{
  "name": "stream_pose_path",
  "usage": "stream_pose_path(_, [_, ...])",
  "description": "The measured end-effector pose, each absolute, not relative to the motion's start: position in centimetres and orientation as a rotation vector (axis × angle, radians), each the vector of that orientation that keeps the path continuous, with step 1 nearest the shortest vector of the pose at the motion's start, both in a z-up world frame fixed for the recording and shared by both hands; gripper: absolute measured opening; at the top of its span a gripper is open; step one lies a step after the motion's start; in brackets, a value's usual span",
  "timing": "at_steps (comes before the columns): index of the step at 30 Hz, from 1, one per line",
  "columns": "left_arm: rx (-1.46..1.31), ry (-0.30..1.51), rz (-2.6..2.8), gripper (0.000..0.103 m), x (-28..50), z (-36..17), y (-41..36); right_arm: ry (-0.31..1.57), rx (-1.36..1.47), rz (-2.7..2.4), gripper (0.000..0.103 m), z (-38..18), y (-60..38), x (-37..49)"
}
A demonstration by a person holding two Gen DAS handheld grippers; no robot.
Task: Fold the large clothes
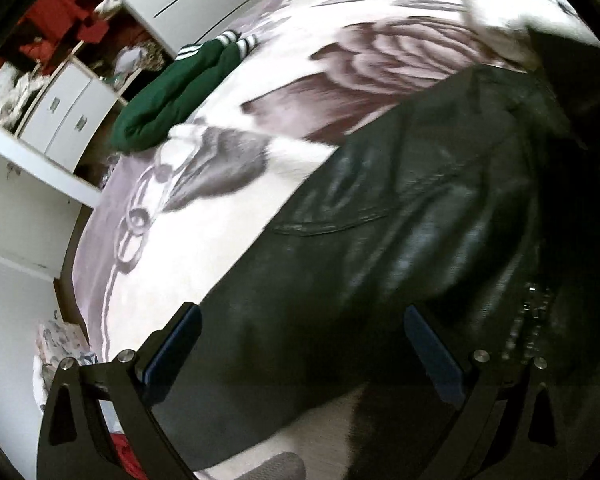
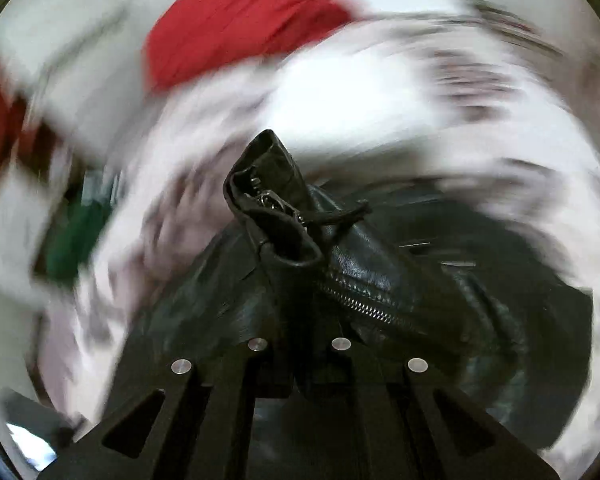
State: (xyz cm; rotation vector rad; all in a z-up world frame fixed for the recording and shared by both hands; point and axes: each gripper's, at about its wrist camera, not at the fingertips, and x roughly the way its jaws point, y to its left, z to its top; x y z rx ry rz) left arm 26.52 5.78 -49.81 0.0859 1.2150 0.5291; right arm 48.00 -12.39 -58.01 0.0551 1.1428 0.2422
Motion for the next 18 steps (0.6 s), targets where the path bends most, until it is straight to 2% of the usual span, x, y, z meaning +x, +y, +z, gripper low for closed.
stream_pose_path(3, [0.055,1.23,0.535,0.103,25.6,-50.3,7.3,1.236,-0.178,0.321,0.003,-64.9,-3.2,47.3])
stream_pose_path(6, [0.035,1.24,0.534,0.103,24.8,-50.5,8.0,1.323,-0.241,0.304,0.006,-69.3,-1.5,46.2])
stream_pose_path(7, [0.024,1.244,0.532,0.103,24.6,-50.4,8.4,1.332,-0.184,0.317,0.014,-68.9,-2.3,46.2])
stream_pose_path(8, [0.017,1.246,0.53,0.103,24.5,-50.4,8.6,1.357,-0.089,0.344,0.036,-68.1,-3.4,46.1])
stream_pose_path(10, [-0.007,1.256,0.52,0.103,24.1,-50.2,9.2,1.385,0.155,0.367,0.062,-65.7,-7.5,45.2])
stream_pose_path(14, [-0.015,1.263,0.513,0.103,23.7,-49.9,9.9,1.339,0.431,0.197,0.063,-61.4,-18.0,40.3])
stream_pose_path(18, [-0.022,1.283,0.524,0.103,23.3,-50.4,10.5,1.396,0.384,-0.178,0.063,-62.7,-27.4,34.8])
